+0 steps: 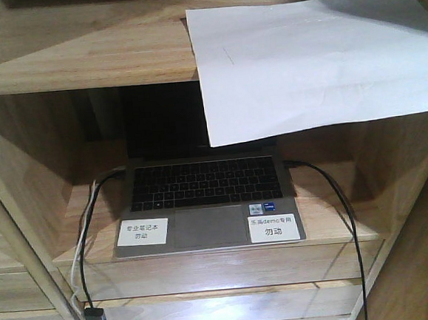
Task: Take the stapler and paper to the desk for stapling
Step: 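Reach the right gripper toward the white paper sheet's edge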
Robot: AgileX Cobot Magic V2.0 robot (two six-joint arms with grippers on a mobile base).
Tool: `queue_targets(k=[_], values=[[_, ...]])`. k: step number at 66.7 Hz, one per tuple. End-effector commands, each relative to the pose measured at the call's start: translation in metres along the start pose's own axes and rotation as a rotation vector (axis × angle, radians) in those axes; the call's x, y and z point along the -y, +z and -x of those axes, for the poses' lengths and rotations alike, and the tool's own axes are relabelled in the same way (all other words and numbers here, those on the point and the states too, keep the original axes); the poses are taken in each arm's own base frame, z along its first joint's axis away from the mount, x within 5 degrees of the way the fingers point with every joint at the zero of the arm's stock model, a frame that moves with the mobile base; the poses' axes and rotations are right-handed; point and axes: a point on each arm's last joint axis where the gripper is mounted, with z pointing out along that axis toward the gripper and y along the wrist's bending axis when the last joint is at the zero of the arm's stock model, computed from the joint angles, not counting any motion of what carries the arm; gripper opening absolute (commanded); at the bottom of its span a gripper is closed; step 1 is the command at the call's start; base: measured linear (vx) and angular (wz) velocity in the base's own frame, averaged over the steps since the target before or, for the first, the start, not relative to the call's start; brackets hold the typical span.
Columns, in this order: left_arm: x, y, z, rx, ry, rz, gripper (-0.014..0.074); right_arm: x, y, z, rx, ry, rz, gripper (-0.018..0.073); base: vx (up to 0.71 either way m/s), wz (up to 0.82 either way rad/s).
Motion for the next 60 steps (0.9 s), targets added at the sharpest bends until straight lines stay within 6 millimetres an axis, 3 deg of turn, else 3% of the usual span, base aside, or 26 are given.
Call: queue_targets(k=[1,5,15,27,41,60], values=[[0.002,-0.004,0.019,0.133,-0.005,-0.019,-0.0006,-0.001,0.0,0.0,0.062,-0.003,0.007,-0.0009,0.0,0.0],[0.002,-0.004,0.019,0.133,-0.005,-0.019,-0.0006,-0.001,0.0,0.0,0.061,0.105,0.011,-0.0009,0.0,0.0],[0.002,-0.004,0.019,0.133,-0.005,-0.019,-0.0006,-0.001,0.0,0.001,0.074,0.674,0.036,-0.0009,0.0,0.0],[0.002,-0.004,0.019,0.133,-0.005,-0.019,-0.0006,-0.002,0.0,0.002,0.072,1.031,0.059,-0.0007,0.0,0.0],[0.002,-0.004,0.019,0.133,-0.005,-0.019,-0.0006,-0.013,0.007,0.017,0.087,1.084,0.262,0.0064,0.0,0.0],[0.002,-0.004,0.019,0.133,-0.005,-0.019,-0.0006,-0.032,0.033,0.033,0.104,1.133,0.504,0.0358,0.0,0.0]])
